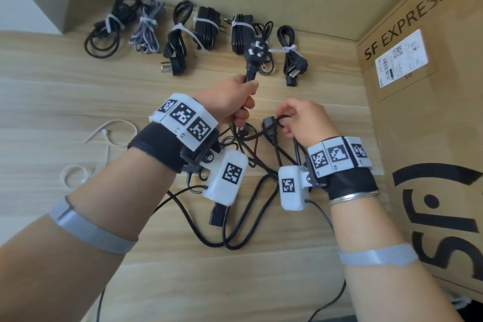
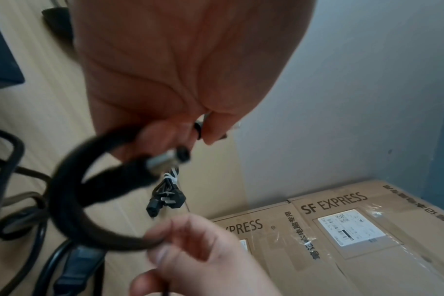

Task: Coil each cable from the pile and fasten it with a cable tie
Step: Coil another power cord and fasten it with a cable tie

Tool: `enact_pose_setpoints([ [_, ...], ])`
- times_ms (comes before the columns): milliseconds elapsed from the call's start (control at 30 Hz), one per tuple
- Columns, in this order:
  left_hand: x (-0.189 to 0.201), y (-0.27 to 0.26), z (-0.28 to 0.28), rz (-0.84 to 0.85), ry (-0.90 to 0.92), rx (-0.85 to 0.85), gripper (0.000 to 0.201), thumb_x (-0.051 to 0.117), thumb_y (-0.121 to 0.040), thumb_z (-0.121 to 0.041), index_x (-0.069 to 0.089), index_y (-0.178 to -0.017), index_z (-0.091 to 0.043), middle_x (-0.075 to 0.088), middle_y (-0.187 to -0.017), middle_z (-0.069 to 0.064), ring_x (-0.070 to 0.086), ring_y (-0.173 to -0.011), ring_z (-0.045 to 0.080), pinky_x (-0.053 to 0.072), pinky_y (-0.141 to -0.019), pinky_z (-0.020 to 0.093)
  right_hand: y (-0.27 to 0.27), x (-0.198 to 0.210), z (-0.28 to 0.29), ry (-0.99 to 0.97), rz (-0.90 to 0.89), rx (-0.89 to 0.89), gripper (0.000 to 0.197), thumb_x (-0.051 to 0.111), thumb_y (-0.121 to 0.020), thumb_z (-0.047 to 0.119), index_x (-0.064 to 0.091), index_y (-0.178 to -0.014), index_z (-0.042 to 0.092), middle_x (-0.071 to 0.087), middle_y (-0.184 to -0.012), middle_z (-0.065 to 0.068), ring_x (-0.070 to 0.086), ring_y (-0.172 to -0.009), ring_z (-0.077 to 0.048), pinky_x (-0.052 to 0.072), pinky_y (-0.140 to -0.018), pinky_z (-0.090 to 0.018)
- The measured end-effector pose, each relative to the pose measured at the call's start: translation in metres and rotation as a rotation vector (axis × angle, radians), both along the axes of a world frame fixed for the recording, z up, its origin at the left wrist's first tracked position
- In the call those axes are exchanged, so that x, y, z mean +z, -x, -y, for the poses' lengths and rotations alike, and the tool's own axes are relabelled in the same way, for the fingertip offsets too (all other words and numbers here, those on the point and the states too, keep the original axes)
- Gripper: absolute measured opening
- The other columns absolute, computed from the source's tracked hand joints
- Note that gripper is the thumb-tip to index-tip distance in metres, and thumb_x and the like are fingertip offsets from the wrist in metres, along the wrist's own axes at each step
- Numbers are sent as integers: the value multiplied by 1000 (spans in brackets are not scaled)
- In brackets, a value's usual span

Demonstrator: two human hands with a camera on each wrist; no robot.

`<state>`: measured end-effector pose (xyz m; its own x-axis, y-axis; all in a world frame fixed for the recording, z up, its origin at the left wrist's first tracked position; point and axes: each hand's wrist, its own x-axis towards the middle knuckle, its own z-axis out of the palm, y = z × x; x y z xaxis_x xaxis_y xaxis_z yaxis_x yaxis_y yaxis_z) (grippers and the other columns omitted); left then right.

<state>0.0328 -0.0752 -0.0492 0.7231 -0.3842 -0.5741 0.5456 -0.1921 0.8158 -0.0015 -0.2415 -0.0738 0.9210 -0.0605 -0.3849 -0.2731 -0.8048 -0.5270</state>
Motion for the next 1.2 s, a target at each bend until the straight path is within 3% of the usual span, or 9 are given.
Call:
enact_pose_setpoints([
  [33,-3,0,-1,25,-36,-34,21,36,-100,-26,38,-82,-15,36,-66,0,29,-44,8,29,-41,19,-1,3,1,25,24,-16,8,54,-92,19,61,-92,16,65,-87,-1,63,-71,-16,53,-76,-36],
  [133,-9,0,-6,123,-219,-191,26,50,-92,-38,48,-88,-13,47,-75,4,37,-54,12,37,-56,27,-4,12,4,197,98,-9,42,44,-95,41,64,-81,6,66,-79,-11,62,-74,-27,49,-75,-36],
  [267,-11,6,-1,260,-399,-376,39,61,-82,-48,54,-98,-14,54,-74,-2,49,-64,13,48,-71,31,-8,28,-1,150,206,-13,44,38,-99,33,62,-82,0,64,-79,-15,57,-77,-31,45,-76,-38],
  [467,-9,9,6,322,-171,-298,11,48,-95,-23,54,-88,-17,60,-68,-5,42,-53,9,37,-55,23,-8,35,-11,-91,249,-92,23,32,-98,18,52,-89,15,57,-67,2,50,-52,-12,41,-50,-22],
  [667,-9,4,1,105,84,-50,27,39,-97,-9,46,-71,-11,46,-39,-5,51,-46,12,48,-63,29,7,9,-14,-135,-168,-9,16,40,-96,15,53,-93,25,63,-76,4,55,-62,-12,44,-56,-23],
  [900,-4,8,-2,19,216,-50,24,36,-96,-4,36,-74,-11,35,-43,-4,36,-36,12,36,-42,21,9,-19,-40,-432,-299,6,34,45,-93,3,55,-83,33,63,-81,7,67,-64,-13,48,-72,-41],
  [1000,-1,8,-5,14,214,-49,24,35,-96,-3,37,-73,-11,31,-43,-5,31,-35,11,29,-46,26,5,-23,-39,-356,-210,-89,32,51,-90,7,64,-67,24,65,-69,3,62,-70,-25,48,-68,-37],
  [1100,2,6,-11,28,154,-72,24,36,-96,-6,39,-73,-13,29,-40,-8,28,-33,9,28,-47,25,2,-20,-31,-208,-34,-227,32,48,-88,6,61,-64,24,63,-61,4,55,-56,-16,41,-54,-27],
  [1200,4,5,-15,39,111,-97,20,37,-96,-6,40,-77,-11,28,-43,-7,25,-33,9,32,-39,19,2,-18,-23,-45,-6,-255,34,43,-86,2,59,-65,24,64,-68,-1,59,-66,-21,54,-69,-36],
])
